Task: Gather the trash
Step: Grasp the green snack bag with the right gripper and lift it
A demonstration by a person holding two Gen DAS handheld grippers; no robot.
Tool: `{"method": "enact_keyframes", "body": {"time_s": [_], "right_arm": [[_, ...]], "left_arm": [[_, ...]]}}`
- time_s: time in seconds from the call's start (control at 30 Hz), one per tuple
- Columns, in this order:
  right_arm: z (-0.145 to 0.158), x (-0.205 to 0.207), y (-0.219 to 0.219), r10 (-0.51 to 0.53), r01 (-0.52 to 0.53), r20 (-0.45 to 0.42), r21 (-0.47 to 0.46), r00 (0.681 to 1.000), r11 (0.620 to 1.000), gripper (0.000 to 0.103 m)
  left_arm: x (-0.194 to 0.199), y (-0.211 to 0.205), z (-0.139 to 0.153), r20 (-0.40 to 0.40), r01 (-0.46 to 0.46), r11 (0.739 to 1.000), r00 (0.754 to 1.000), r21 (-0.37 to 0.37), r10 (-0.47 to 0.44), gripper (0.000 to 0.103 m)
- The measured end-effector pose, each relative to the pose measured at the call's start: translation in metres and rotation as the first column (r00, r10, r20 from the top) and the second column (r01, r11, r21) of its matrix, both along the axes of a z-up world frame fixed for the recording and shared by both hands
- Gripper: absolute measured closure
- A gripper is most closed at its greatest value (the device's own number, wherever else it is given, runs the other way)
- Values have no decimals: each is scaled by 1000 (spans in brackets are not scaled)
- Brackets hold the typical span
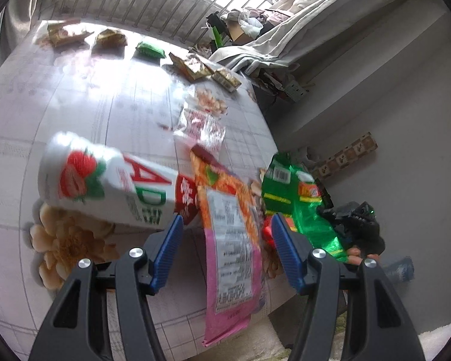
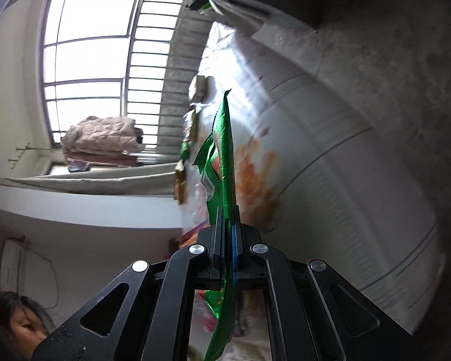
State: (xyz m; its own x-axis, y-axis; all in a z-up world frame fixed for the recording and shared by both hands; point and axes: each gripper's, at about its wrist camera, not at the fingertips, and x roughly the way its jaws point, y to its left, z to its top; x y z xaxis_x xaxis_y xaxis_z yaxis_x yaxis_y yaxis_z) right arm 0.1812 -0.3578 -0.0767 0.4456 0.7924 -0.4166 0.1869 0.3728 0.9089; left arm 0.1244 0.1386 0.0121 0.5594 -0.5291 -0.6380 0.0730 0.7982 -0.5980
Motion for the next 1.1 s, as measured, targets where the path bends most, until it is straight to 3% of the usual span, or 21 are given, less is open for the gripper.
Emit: {"method": "enact_keyframes", "body": {"time_s": [0.2,0.37,0.47,0.6,0.73,0.9,1.1], "right_arm": [[-10,3,6,38,-38,1,-19,999,999,100],[-16,11,6,44,-44,-13,-19,999,999,98],[-15,13,4,39,-39,-11,-11,999,999,98],[-16,11,1,35,-35,-11,1,999,999,97],[-17,12,-2,34,-33,-14,9,999,999,97],[-20,14,-2,41,-41,-20,18,999,999,97],[-25,16,0,40,-39,-30,41,999,998,97]], "left_arm": [[52,7,29,-18,21,1000,1000,21,-21,45],[122,-6,26,-89,98,985,992,139,-86,43],[167,-25,3,-201,179,957,970,230,-133,42],[203,-42,-26,-283,253,909,946,332,-160,41],[219,-43,-44,-321,251,893,938,373,-130,42],[220,-52,-59,-358,322,843,919,432,-168,42],[221,-59,-63,-331,323,787,930,526,-160,57]]}}
